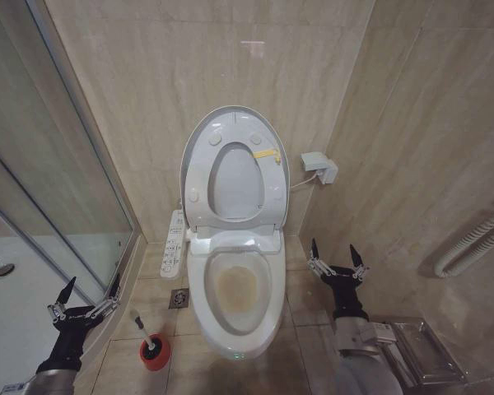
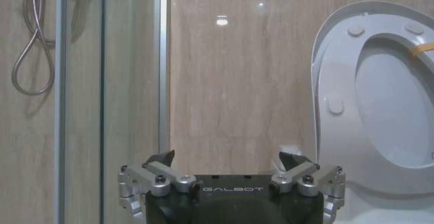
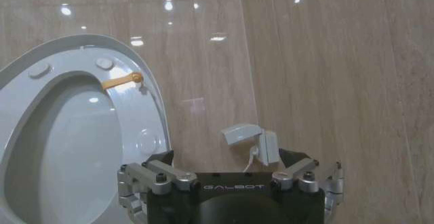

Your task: Open the toilet lid, clean the toilet bowl with a toilet brush, close the toilet lid, and flush.

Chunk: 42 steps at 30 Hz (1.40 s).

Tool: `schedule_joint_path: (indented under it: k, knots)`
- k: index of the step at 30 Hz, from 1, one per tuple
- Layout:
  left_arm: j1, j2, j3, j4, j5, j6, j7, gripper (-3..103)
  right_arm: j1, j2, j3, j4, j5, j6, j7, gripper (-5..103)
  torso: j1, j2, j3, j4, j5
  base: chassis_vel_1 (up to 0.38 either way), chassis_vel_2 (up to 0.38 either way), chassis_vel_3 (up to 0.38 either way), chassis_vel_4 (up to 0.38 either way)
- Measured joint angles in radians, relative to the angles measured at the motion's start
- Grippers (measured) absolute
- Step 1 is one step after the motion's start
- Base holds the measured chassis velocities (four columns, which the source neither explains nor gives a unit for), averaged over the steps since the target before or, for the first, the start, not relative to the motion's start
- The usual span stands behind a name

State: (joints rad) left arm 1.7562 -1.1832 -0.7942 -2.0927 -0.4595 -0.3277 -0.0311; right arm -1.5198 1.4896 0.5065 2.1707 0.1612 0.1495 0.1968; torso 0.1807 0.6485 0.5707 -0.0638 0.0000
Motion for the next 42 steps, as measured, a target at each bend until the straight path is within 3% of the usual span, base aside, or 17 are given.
schedule_joint_path:
  k: [17,32,42]
  knots:
    - [0.0,0.001,0.002,0.0,0.001,0.001,-0.001,100,0.0,0.0,0.0,0.0,0.0,0.0,0.0,100,0.0,0.001,0.0,0.0,0.0,0.0,0.0,0.0,0.0]
    - [0.0,0.001,0.002,0.0,0.0,0.0,0.0,100,0.0,0.0,0.0,0.0,0.0,0.0,0.0,100,0.026,0.061,0.035,0.0,0.0,0.0,0.0,0.0,0.0]
    - [0.0,0.001,0.002,0.001,0.0,0.0,0.0,100,0.0,0.0,0.0,0.0,0.0,0.0,0.0,100,0.032,0.074,0.042,0.0,0.0,0.0,0.0,0.0,0.0]
